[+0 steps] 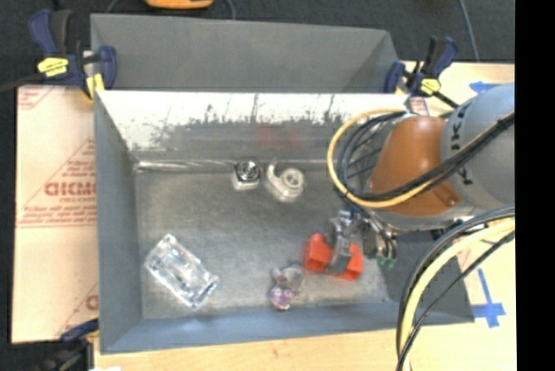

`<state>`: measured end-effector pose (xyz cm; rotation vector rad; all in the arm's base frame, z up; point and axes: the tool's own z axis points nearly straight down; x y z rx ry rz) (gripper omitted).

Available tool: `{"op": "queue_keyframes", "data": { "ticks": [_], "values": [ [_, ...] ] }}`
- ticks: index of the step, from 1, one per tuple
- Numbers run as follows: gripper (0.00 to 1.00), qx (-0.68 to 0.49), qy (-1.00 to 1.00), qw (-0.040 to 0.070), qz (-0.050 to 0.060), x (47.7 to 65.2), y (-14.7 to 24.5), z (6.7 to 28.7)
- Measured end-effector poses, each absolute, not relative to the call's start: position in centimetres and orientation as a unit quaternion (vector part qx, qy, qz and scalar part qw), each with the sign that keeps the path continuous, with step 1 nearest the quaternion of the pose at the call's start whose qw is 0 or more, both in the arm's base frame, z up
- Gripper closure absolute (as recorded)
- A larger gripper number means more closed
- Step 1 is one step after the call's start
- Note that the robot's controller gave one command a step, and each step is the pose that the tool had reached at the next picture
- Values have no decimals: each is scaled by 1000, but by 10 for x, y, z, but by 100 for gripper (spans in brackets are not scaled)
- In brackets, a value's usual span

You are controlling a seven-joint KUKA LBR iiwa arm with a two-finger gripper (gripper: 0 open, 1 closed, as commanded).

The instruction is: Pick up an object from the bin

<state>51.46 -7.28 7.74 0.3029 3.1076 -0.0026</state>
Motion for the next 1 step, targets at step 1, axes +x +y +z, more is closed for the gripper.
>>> {"op": "queue_keyframes", "data": {
  "ticks": [1],
  "values": [
    [100,112,994,5,1,479,-56,219]
  ]
}}
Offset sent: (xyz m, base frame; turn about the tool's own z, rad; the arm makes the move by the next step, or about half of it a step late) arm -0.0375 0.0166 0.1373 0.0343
